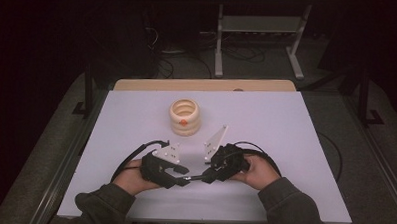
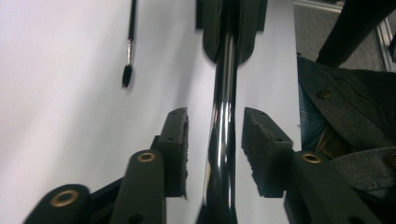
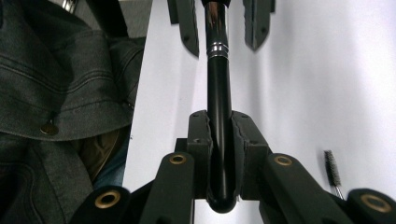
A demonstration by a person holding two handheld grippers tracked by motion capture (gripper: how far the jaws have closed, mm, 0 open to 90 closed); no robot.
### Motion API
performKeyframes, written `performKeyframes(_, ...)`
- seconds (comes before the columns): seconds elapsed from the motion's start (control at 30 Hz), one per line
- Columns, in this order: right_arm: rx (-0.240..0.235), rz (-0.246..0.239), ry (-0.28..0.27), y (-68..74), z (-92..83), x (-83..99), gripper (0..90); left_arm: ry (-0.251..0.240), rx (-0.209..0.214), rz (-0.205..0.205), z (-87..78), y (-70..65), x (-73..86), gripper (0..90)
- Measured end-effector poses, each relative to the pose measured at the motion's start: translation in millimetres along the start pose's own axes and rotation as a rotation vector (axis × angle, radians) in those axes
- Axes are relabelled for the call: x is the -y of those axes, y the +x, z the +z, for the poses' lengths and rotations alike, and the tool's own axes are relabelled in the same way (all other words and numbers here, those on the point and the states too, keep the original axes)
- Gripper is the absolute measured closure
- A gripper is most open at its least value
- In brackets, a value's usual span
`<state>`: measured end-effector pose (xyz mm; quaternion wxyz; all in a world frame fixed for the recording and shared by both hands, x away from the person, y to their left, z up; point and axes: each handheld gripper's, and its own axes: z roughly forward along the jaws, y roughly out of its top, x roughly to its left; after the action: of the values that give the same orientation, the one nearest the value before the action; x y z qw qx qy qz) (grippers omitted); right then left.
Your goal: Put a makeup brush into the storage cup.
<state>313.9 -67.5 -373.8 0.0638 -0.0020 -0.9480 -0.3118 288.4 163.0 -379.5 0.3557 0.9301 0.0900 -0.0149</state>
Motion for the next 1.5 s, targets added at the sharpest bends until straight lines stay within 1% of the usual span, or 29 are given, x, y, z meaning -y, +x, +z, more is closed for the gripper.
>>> performKeyframes(0.03, 0.006, -0.002, -0.012, -0.1, -1.9, 2.8, 78.3, -0.002, 0.0, -0.004, -0.5, 0.8, 1.3, 60.1)
performKeyframes(0.1, 0.014, 0.006, -0.033, 1.0, -4.8, 7.4, 78.3, -0.012, 0.008, -0.028, -1.3, 1.9, 4.1, 60.0)
performKeyframes(0.17, 0.018, 0.014, -0.046, 1.8, -6.0, 10.2, 78.3, -0.013, 0.008, -0.02, -1.9, 3.3, 4.5, 62.0)
performKeyframes(0.23, 0.025, 0.013, -0.06, 1.9, -5.5, 11.5, 78.3, -0.012, 0.018, -0.019, -2.0, 3.0, 4.4, 66.4)
performKeyframes(0.27, 0.027, 0.01, -0.063, 1.8, -5.2, 11.9, 78.2, -0.011, 0.015, -0.013, -2.0, 2.7, 4.5, 69.6)
performKeyframes(0.3, 0.022, 0.02, -0.068, 2.5, -4.4, 11.9, 78.2, -0.009, 0.019, -0.01, -2.0, 2.7, 4.6, 72.3)
performKeyframes(0.33, 0.025, 0.009, -0.064, 1.9, -3.6, 12.1, 78.2, -0.003, 0.026, -0.005, -2.0, 2.6, 4.8, 73.6)
performKeyframes(0.37, 0.019, 0.017, -0.066, 2.5, -2.8, 11.8, 78.1, 0.0, 0.028, -0.004, -1.6, 1.8, 5.1, 74.4)
performKeyframes(0.4, 0.019, 0.013, -0.063, 2.1, -1.7, 11.8, 77.8, 0.009, 0.028, 0.008, -1.5, 1.8, 4.9, 74.9)
performKeyframes(0.43, 0.022, 0.007, -0.055, 1.5, -0.3, 11.5, 76.7, 0.02, 0.033, 0.007, -1.0, 1.3, 4.9, 75.4)
performKeyframes(0.5, 0.037, 0.026, -0.042, 0.9, 1.9, 10.3, 73.2, 0.038, 0.029, 0.008, -0.1, 0.5, 4.4, 76.1)
performKeyframes(0.57, 0.041, 0.026, -0.028, 0.3, 4.7, 8.2, 68.7, 0.059, 0.024, 0.015, 0.7, -0.1, 3.0, 76.2)
performKeyframes(0.63, 0.054, 0.012, -0.005, 1.9, 7.5, 4.3, 66.4, 0.075, 0.011, 0.014, 1.4, -1.3, 1.5, 76.2)
performKeyframes(0.67, 0.049, 0.006, 0.01, 4.0, 9.3, 0.7, 66.5, 0.084, 0.012, 0.015, 1.7, -1.7, 0.8, 76.2)
performKeyframes(0.73, 0.056, -0.018, 0.039, 7.0, 12.5, -5.1, 68.1, 0.089, 0.009, 0.02, 2.1, -2.8, -0.5, 76.2)
performKeyframes(0.8, 0.066, -0.046, 0.071, 8.2, 16.2, -8.9, 74.2, 0.088, 0.016, 0.038, 1.2, -3.2, -1.6, 76.2)
performKeyframes(0.83, 0.073, -0.051, 0.084, 8.7, 17.5, -9.7, 76.5, 0.087, 0.014, 0.04, 0.8, -4.0, -1.6, 76.2)
performKeyframes(0.9, 0.058, -0.048, 0.09, 8.3, 19.8, -9.3, 77.6, 0.086, 0.018, 0.048, 0.1, -4.1, -0.7, 76.2)
performKeyframes(0.97, 0.052, -0.049, 0.084, 9.9, 20.6, -8.5, 78.3, 0.067, 0.016, 0.046, -0.7, -3.5, 1.1, 75.5)
performKeyframes(1.0, 0.054, -0.045, 0.075, 10.4, 20.1, -7.8, 78.5, 0.049, 0.016, 0.032, -1.3, -2.4, 2.4, 74.3)
performKeyframes(1.03, 0.053, -0.041, 0.062, 10.1, 19.0, -6.9, 78.5, 0.032, 0.016, 0.016, -2.4, -1.1, 3.5, 70.6)
performKeyframes(1.07, 0.052, -0.035, 0.047, 10.2, 17.7, -5.7, 78.6, 0.019, 0.019, -0.005, -3.6, 0.3, 4.5, 63.9)
performKeyframes(1.1, 0.055, -0.033, 0.033, 10.1, 16.1, -4.4, 78.5, 0.009, 0.031, -0.017, -4.9, 2.1, 5.7, 59.9)
performKeyframes(1.2, 0.06, -0.015, -0.018, 9.7, 11.9, -0.4, 78.6, -0.019, 0.043, -0.05, -7.1, 4.3, 8.8, 55.7)
performKeyframes(1.27, 0.058, -0.011, -0.052, 9.5, 10.3, 1.9, 78.5, -0.032, 0.049, -0.065, -7.8, 5.2, 9.8, 55.7)
performKeyframes(1.33, 0.063, -0.013, -0.075, 9.1, 10.1, 3.0, 78.5, -0.041, 0.051, -0.066, -8.2, 6.3, 9.6, 56.8)
performKeyframes(1.4, 0.065, -0.015, -0.084, 9.4, 11.4, 3.1, 78.5, -0.052, 0.057, -0.068, -9.2, 6.3, 8.9, 60.2)
performKeyframes(1.43, 0.066, -0.016, -0.081, 10.2, 13.3, 2.8, 78.5, -0.058, 0.058, -0.062, -9.8, 7.1, 8.6, 61.5)
performKeyframes(1.5, 0.07, -0.024, -0.074, 10.5, 16.4, 2.3, 78.5, -0.064, 0.067, -0.064, -11.4, 7.9, 9.0, 67.6)
